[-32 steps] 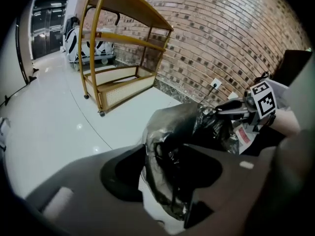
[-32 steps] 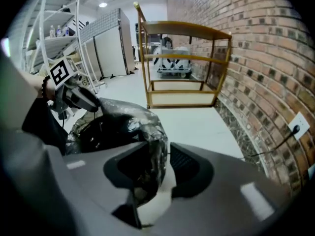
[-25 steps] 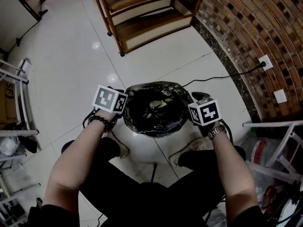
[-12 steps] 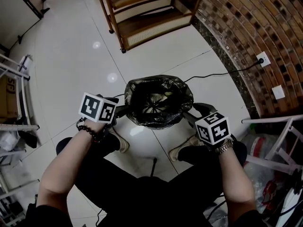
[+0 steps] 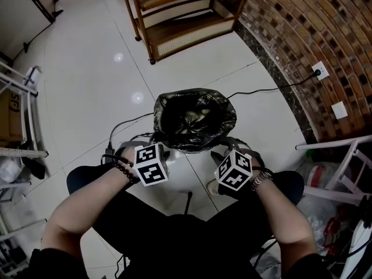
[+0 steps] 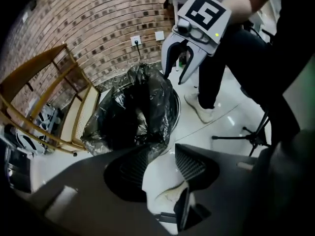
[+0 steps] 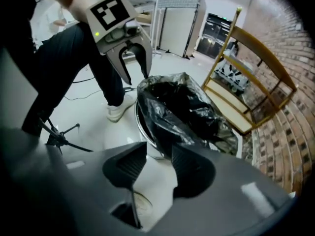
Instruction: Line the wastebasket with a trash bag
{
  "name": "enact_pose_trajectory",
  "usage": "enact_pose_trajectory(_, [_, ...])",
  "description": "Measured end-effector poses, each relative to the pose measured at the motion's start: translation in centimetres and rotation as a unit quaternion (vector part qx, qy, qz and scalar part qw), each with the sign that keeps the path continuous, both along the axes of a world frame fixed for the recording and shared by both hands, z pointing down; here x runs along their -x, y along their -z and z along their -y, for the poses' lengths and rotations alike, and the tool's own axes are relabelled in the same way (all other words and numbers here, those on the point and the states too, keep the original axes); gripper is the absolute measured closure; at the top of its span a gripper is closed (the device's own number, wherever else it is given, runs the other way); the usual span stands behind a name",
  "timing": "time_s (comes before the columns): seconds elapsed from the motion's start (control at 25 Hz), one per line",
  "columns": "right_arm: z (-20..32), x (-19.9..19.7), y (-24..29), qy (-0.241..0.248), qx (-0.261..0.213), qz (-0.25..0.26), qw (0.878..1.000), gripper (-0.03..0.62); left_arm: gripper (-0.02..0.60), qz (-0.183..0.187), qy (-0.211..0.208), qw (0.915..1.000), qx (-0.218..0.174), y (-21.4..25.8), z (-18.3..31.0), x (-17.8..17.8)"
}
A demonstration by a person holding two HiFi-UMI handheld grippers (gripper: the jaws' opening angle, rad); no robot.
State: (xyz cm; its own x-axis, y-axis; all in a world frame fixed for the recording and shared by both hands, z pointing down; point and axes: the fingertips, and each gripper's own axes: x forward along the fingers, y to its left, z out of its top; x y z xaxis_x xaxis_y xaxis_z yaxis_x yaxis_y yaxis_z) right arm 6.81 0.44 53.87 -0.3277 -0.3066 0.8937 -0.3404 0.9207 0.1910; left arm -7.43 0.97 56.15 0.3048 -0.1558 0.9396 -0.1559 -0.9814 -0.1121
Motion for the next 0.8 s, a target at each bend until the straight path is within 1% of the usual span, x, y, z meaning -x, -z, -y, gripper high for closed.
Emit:
enact_pose_trajectory(0.04, [0.1, -0.2, -0.5, 0.003, -0.001, -0.009, 1.0, 0.441, 0.411, 0.006, -0.006, 0.9999, -0.007, -0.3, 0.2, -0.1])
enact_pose_trajectory(0.16, [0.1, -0.7, -1.7, 0.013, -0.005, -0.033, 0.999, 0.488, 0.469, 0.024, -0.023, 0.9992, -0.023, -0.8, 0.8, -0.1])
enact_pose_trajectory(0.2, [0.0, -0.8, -1.9, 0.016, -0.009, -0.039, 0.999, 0.52, 0.492, 0.028, -0.027, 0.999, -0.024, -1.0, 0.9, -0.1])
enact_pose_trajectory(0.28, [-0.2, -0.9, -2.0, 0.02, -0.014, -0.044, 0.999, 0.591, 0.578, 0.031, -0.033, 0.9988, -0.016, -1.4, 0.6, 0.1])
enact_pose_trajectory(0.36, [-0.7, -0.8, -2.1, 0.026, -0.008, -0.045, 0.999, 0.591, 0.58, 0.029, -0.038, 0.9988, -0.002, -1.6, -0.1, 0.2])
enact_pose_trajectory(0.48, [-1.7, -0.9, -2.0, 0.042, 0.002, -0.048, 0.998, 0.591, 0.58, 0.016, -0.042, 0.9987, 0.024, -1.2, -1.2, 0.0])
enact_pose_trajectory(0.6, [-2.6, -0.9, -2.1, 0.056, 0.014, -0.051, 0.997, 0.591, 0.58, 0.006, -0.05, 0.997, 0.06, -0.9, -2.6, 0.0])
enact_pose_trajectory(0.72, [-3.5, -1.1, -2.7, 0.064, 0.031, -0.056, 0.996, 0.591, 0.58, 0.009, -0.063, 0.9935, 0.095, -1.3, -4.0, -0.1])
enact_pose_trajectory(0.8, [-4.0, -1.1, -3.3, 0.069, 0.043, -0.061, 0.995, 0.579, 0.58, 0.017, -0.069, 0.9912, 0.112, -1.9, -4.7, 0.0])
